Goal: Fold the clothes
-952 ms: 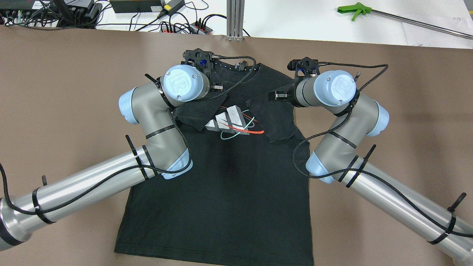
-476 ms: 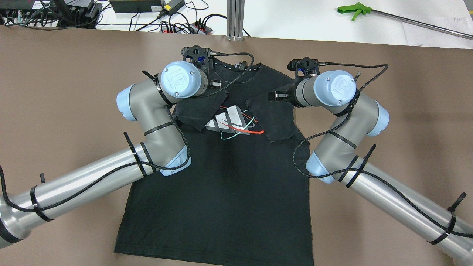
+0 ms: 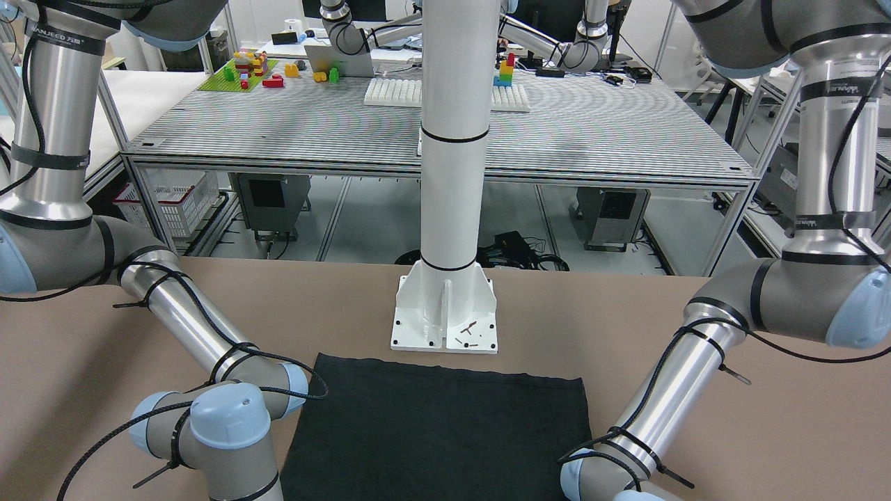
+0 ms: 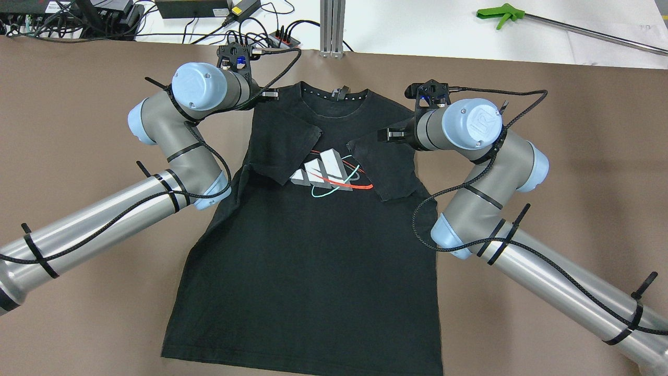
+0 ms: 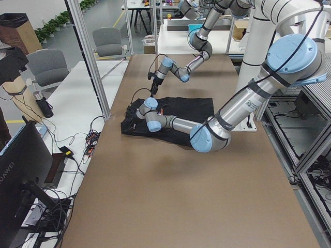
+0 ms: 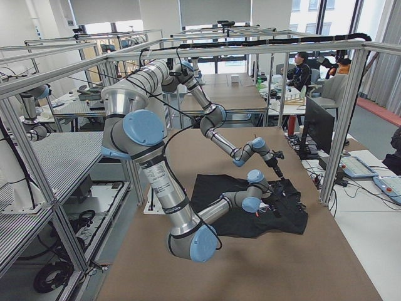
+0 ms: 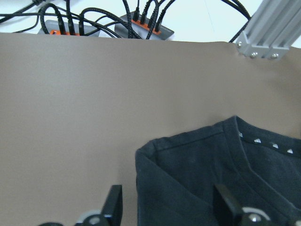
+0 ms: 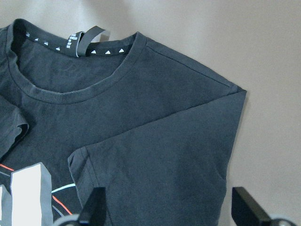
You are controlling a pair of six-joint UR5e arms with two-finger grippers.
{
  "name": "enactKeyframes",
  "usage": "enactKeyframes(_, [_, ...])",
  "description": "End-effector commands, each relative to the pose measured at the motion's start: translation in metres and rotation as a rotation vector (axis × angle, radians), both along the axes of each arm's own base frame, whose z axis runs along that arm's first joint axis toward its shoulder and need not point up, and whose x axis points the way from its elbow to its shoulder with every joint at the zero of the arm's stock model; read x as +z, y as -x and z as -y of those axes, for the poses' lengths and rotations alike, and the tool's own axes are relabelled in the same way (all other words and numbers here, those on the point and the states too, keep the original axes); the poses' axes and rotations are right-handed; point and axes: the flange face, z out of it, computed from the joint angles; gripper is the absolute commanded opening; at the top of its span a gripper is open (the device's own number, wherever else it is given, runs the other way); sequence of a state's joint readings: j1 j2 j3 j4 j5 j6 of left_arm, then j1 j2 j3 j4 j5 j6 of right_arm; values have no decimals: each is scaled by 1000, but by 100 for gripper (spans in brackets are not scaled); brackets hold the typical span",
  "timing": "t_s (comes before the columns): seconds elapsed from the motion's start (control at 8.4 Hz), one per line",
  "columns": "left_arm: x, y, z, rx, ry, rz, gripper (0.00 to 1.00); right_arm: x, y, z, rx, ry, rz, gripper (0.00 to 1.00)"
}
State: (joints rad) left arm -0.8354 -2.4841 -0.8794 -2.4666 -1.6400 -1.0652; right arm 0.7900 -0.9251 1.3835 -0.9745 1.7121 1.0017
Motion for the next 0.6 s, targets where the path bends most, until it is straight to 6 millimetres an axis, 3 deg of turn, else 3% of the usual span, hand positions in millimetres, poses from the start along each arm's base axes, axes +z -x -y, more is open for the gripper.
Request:
enactKeyframes(0.0, [6, -3, 24, -43, 19, 40, 93, -1, -1, 3, 24, -10, -9, 94])
enactKeyframes(0.24, [-4, -1, 39, -56, 24, 44, 92, -2, 0, 2, 24, -12, -9, 94])
enactKeyframes(0.36, [5, 2, 45, -62, 38, 56, 91, -2, 0, 2, 25, -12, -9, 94])
enactKeyframes(0.48, [7, 0, 44, -61, 41, 59, 82, -4, 1, 2, 24, -13, -8, 94])
